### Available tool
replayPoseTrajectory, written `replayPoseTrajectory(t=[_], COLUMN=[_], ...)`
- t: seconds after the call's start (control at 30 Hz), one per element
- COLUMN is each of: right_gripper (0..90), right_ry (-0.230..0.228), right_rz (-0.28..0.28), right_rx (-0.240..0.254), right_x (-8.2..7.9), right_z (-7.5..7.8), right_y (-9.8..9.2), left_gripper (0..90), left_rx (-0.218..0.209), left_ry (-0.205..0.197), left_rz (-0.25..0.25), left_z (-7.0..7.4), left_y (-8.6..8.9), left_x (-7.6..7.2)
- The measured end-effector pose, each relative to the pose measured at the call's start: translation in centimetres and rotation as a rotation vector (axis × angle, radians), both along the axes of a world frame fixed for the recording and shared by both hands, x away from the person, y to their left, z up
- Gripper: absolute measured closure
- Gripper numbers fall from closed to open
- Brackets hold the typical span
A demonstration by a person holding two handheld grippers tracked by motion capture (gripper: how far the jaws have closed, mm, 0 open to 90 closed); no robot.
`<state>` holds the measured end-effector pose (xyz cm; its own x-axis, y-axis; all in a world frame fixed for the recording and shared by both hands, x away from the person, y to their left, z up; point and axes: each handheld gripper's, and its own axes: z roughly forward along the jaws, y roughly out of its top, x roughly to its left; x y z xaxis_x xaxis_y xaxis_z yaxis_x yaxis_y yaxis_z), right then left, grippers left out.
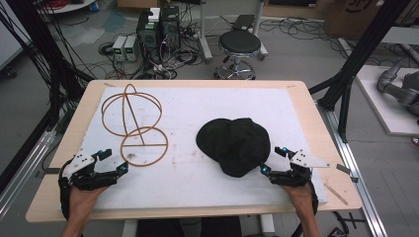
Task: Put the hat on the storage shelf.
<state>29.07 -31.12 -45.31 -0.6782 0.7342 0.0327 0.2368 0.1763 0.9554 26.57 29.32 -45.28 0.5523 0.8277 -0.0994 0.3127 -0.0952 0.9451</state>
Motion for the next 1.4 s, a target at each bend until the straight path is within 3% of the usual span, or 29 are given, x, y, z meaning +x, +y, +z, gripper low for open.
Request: replayPoseTrajectory(t=[0.8,1.07,1.4], right_gripper=[15.8,15.8,15.8], right_ry=[0.005,-0.039,-0.025], right_rz=[0.009,0.022,0.055], right_rx=[0.036,0.060,0.049], right_x=[0.0,-0.1,0.7], right_z=[0.2,2.2,3.4], right_y=[-1.0,-1.6,-1.6], left_gripper=[16.8,16.7,16.8], left_rx=[0.006,-0.002,0.006], left_ry=[0.019,0.034,0.038], left_rz=[-0.007,-0.009,-0.014], left_z=[0.0,0.0,0.0], left_y=[0.0,0.1,0.0], left_x=[0.2,0.3,0.4])
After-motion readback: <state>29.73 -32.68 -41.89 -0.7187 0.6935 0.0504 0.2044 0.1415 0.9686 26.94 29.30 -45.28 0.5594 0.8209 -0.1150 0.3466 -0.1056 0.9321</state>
